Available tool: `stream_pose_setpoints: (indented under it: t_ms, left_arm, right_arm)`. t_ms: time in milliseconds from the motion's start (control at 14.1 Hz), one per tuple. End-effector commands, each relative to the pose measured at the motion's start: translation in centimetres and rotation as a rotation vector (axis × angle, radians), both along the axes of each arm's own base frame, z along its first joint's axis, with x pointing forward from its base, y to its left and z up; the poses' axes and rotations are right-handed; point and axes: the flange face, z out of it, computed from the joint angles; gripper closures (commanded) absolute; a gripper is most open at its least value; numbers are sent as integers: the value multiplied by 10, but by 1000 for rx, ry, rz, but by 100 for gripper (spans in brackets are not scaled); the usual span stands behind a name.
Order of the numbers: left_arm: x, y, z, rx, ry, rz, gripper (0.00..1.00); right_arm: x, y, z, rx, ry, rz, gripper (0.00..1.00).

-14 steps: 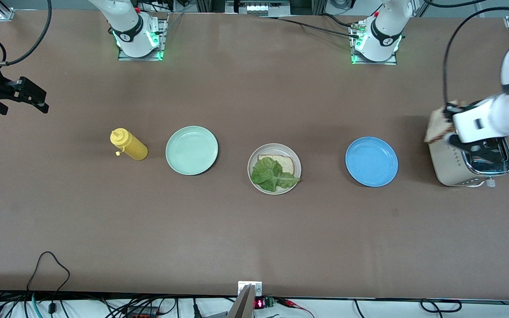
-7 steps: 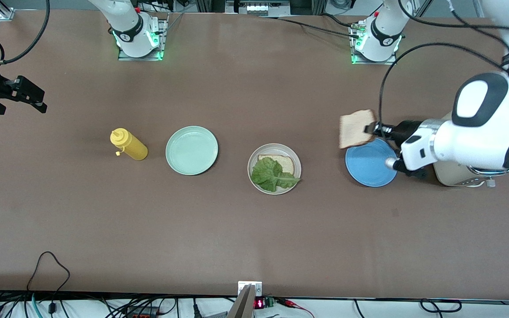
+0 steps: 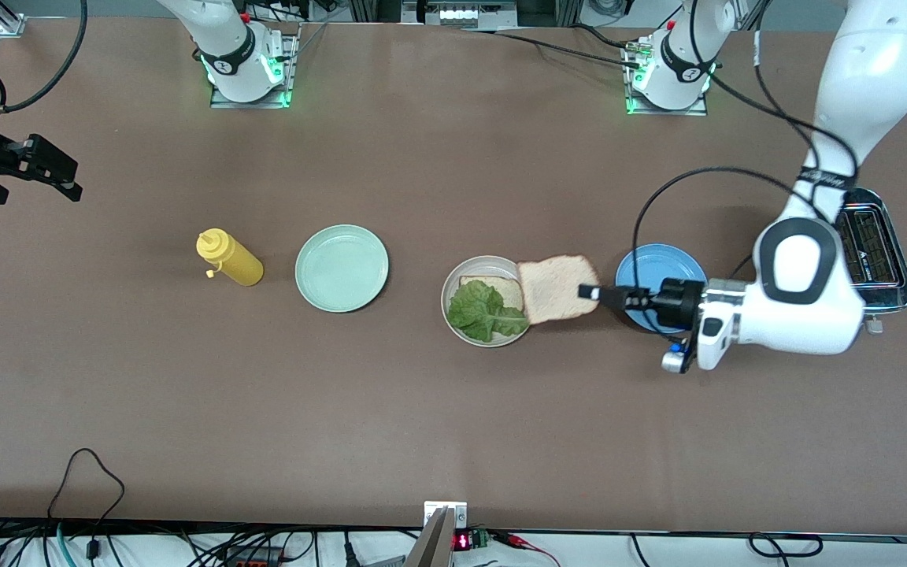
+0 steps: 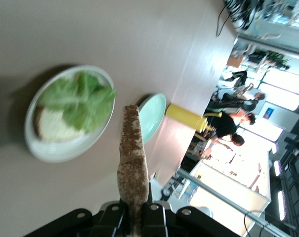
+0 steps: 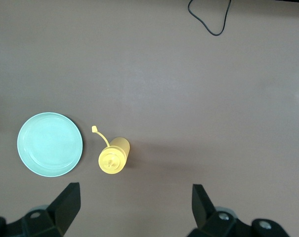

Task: Make sandwich in beige plate with both arms
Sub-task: 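Lift the bread slice out and carry it over the beige plate, then lower the bread slice onto the lettuce and open the left gripper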

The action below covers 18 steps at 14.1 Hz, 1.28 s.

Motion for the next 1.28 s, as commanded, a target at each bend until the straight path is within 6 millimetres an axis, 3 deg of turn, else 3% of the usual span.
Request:
stream_pose_setpoints:
  t_ms: [0,213,284,568,924,1066,1137,1208]
  left_arm:
    - [-6,-25,-34,-72,-103,27,100]
    - [-14,-42,-78,-192,-208,44,100]
    - [-16,-43,-88,-203,-243,25,100]
    - [-38,-79,-127,-234,-327,-77,100]
    - [-46,-80,-165,-245,-402,-107,100]
    - [-47,-80,-167,-247,-409,-109,97]
    - [-48,-81,-168,-247,-403,-110,71]
    - [-48,-82,-168,-245,-406,-117,26]
  right_arm:
    - [-3,-2,8,7,-4,-4,0]
    - [-3,-3,8,7,-4,-4,0]
    - [-3,-3,9,7,-5,-4,0]
    - [-3,-3,9,7,-5,-4,0]
    - [-3,-3,9,7,-5,-5,0]
    - [-3,-3,9,7,-5,-4,0]
    - [-3,-3,9,7,-5,-4,0]
    - [-3,-3,9,7,-5,-4,0]
